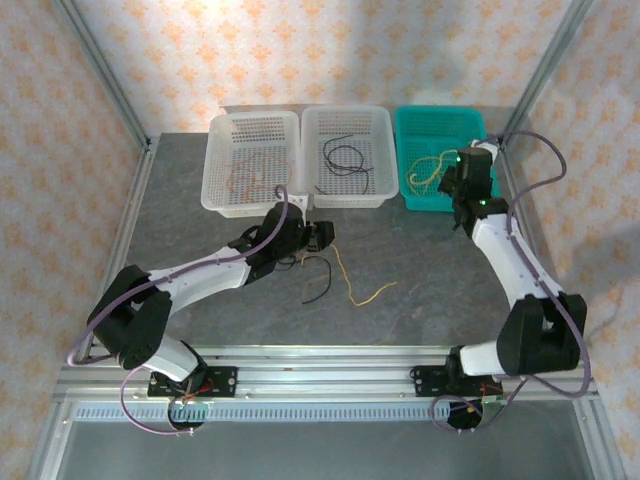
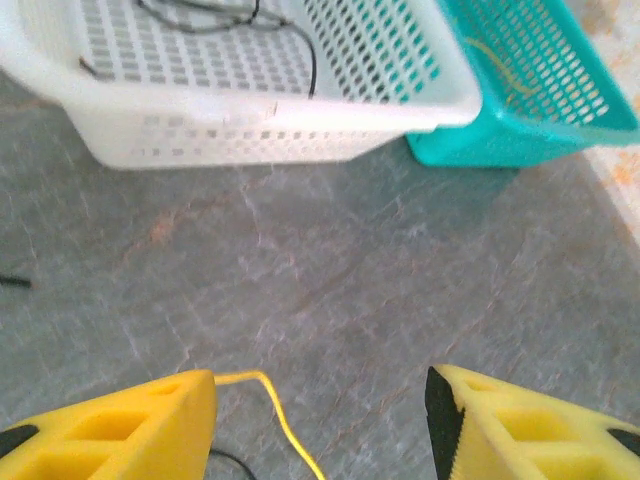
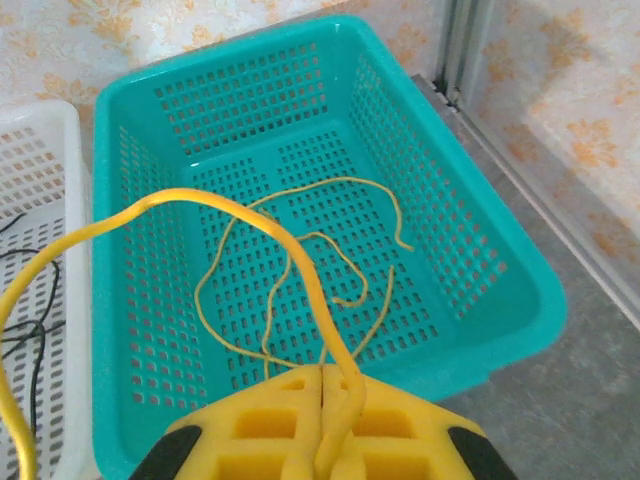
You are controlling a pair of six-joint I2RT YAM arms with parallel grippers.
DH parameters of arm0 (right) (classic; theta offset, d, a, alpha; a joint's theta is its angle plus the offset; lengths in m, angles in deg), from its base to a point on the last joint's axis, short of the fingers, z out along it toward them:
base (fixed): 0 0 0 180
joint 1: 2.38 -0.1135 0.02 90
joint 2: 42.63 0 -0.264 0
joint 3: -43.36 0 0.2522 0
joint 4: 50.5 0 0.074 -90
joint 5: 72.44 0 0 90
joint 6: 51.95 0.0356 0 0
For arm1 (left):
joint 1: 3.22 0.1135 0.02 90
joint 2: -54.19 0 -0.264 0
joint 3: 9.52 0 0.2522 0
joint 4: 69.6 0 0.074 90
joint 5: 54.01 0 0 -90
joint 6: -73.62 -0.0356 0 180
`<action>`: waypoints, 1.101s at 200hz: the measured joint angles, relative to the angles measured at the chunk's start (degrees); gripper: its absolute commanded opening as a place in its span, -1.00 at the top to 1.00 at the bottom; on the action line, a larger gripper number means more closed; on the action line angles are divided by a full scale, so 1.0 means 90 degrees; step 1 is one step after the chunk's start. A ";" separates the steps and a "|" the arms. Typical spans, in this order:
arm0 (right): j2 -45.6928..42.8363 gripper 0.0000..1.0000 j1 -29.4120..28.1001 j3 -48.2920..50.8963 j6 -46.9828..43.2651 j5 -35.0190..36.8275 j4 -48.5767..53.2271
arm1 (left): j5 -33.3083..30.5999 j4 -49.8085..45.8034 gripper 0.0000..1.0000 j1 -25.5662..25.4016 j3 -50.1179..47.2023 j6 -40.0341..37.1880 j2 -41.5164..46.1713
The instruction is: Untangle the cables
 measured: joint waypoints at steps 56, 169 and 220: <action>0.1630 1.00 0.0289 -0.1231 0.0182 -0.0294 -0.0034 | 0.0066 0.0039 -0.18 0.0061 0.0425 -0.0119 0.0058; 0.3978 0.30 0.0352 -0.3140 0.0240 -0.0109 0.0469 | 0.0542 0.0245 -0.19 0.0061 0.1906 -0.0119 -0.1353; 0.3810 0.11 0.0352 -0.2725 0.0143 -0.0427 0.0389 | 0.0663 0.0248 -0.19 0.0061 0.2344 -0.0131 -0.1564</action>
